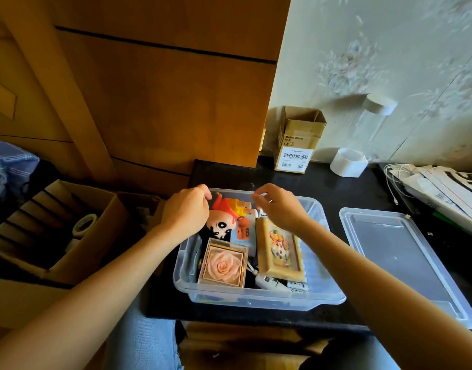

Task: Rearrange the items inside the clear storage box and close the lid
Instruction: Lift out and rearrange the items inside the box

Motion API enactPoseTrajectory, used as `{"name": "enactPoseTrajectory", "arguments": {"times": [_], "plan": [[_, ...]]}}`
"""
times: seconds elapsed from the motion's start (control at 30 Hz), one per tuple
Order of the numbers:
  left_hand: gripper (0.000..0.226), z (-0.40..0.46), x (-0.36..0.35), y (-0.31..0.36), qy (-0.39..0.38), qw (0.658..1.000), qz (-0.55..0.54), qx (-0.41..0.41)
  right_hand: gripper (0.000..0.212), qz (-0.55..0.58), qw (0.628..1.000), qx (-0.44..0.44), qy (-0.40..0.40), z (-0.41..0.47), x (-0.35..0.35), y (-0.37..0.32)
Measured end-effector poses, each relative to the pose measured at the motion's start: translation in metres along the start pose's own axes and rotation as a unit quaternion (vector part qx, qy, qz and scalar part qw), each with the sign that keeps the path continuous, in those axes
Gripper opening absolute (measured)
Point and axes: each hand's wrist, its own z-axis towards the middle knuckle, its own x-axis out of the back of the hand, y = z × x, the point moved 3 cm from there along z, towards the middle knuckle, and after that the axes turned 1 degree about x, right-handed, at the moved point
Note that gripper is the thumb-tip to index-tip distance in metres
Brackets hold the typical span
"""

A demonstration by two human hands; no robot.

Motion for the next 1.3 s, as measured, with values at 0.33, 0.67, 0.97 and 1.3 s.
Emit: {"name": "enactPoseTrajectory", "arguments": {"times": [0.33, 0.67, 0.97, 1.3], "plan": [[0.03, 0.007, 0.006, -0.012, -0.013, 0.996, -0.083, 0.04, 0.024, -0.047, 0.998, 0.026, 0.019, 0.013, -0.011, -0.017], [0.034, 0.012, -0.035, 0.02, -0.225, 0.972, 0.037, -0.052, 0.03, 0.157, 0.979, -0.084, 0.104, -0.013, 0.02, 0.04], [0.028, 0.024, -0.071, 0.034, -0.248, 0.913, 0.293, -0.143, 0.024, 0.103, 0.99, -0.085, 0.035, -0.024, -0.003, 0.066], [0.022, 0.032, -0.096, 0.025, -0.334, 0.902, 0.264, -0.066, 0.031, 0.132, 0.987, -0.087, 0.042, -0.028, -0.01, 0.081]]}}
